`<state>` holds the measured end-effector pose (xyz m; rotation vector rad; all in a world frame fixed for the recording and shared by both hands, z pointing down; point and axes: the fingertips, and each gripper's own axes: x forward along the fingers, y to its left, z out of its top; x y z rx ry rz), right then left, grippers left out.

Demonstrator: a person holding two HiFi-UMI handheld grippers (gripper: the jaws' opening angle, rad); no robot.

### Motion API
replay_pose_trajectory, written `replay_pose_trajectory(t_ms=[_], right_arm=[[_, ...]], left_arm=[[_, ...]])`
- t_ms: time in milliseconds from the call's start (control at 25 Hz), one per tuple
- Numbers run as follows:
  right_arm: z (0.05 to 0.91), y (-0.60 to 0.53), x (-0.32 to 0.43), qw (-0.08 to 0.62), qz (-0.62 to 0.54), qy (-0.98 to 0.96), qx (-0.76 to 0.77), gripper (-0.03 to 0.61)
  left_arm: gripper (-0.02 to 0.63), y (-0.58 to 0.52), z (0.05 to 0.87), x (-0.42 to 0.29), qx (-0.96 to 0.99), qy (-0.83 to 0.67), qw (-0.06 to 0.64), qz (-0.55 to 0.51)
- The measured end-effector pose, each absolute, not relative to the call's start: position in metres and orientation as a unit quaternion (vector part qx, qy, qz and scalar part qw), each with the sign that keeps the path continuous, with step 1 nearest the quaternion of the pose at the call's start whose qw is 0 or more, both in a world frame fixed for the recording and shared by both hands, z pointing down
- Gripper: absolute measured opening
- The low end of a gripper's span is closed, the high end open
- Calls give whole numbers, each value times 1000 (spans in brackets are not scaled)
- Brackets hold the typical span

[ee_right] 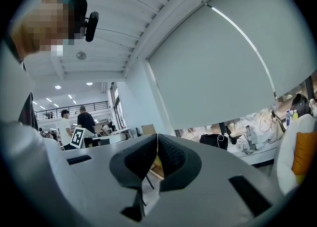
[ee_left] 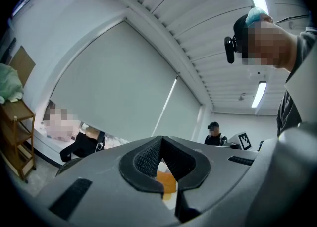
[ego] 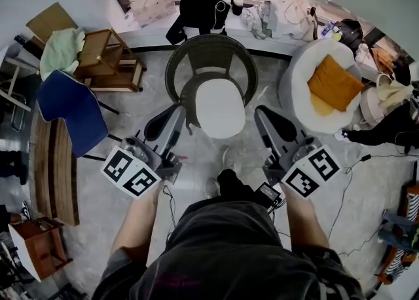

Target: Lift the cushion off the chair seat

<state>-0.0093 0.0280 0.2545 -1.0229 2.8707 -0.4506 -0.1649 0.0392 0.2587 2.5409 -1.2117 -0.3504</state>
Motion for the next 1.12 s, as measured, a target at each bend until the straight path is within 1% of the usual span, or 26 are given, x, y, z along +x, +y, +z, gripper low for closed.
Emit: replay_pose_trajectory(t_ms=[520, 960, 1120], right_arm=[[307, -86, 3, 3, -194, 931, -309, 14], [377, -141, 11, -14, -255, 921, -295, 15], [407, -153, 16, -24, -276, 914, -296, 15]], left_arm=[[11, -76, 311, -140, 873, -438, 194, -94], [12, -139, 374, -116, 870, -437, 223, -48], [77, -154, 399, -114, 864, -442, 237, -37]])
